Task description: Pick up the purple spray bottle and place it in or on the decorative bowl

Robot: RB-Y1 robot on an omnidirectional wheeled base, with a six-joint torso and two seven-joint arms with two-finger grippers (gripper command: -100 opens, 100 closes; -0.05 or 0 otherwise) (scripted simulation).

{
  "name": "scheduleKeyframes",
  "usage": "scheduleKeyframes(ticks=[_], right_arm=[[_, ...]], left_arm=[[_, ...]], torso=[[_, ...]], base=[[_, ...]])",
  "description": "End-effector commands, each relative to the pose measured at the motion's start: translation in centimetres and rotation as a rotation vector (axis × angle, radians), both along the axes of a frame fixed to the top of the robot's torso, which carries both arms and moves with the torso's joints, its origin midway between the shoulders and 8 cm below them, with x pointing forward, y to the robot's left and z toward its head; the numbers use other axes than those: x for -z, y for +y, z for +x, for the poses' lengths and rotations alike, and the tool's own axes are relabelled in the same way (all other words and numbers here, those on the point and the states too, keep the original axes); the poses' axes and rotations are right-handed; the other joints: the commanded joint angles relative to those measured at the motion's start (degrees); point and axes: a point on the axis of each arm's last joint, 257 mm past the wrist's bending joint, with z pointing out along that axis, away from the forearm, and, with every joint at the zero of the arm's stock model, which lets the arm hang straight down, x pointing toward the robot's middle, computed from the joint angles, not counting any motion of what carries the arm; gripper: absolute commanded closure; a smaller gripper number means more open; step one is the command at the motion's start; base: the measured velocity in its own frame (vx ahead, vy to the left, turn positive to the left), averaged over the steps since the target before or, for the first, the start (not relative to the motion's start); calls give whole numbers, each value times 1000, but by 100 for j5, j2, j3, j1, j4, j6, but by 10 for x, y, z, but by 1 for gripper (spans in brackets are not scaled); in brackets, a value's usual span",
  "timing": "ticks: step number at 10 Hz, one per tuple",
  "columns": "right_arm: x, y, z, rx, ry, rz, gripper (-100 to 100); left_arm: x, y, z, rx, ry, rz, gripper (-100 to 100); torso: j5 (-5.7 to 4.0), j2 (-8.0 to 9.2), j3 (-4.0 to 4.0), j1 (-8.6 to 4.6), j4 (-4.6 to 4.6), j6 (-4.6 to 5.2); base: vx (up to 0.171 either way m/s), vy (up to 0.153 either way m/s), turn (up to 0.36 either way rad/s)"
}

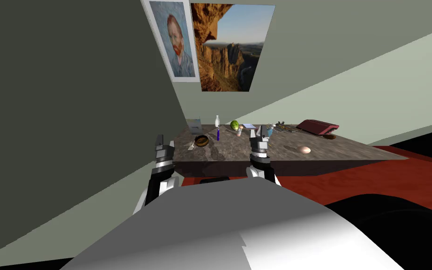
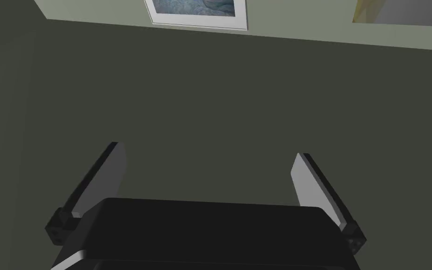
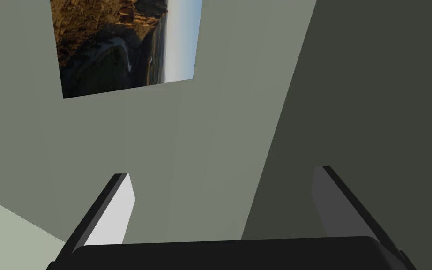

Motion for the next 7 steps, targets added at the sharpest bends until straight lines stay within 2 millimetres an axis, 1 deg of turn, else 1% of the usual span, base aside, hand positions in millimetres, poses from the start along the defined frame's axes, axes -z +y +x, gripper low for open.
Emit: scheduleKeyframes(ticks=[1, 4, 7], right_arm=[[6, 6, 8, -9, 29, -46, -100], [19, 16, 24, -12, 90, -129, -100], [40, 24, 46, 1, 172, -231, -100]], left_arm=[[0, 0, 0, 0, 0, 0, 0], [0, 0, 0, 0, 0, 0, 0], [0, 0, 0, 0, 0, 0, 0]], torso=[[0, 0, 0, 0, 0, 0], [6, 61, 35, 23, 13, -1], [7, 52, 30, 30, 12, -1]], base=[[-101, 49, 42], [-160, 64, 49], [-130, 85, 92]])
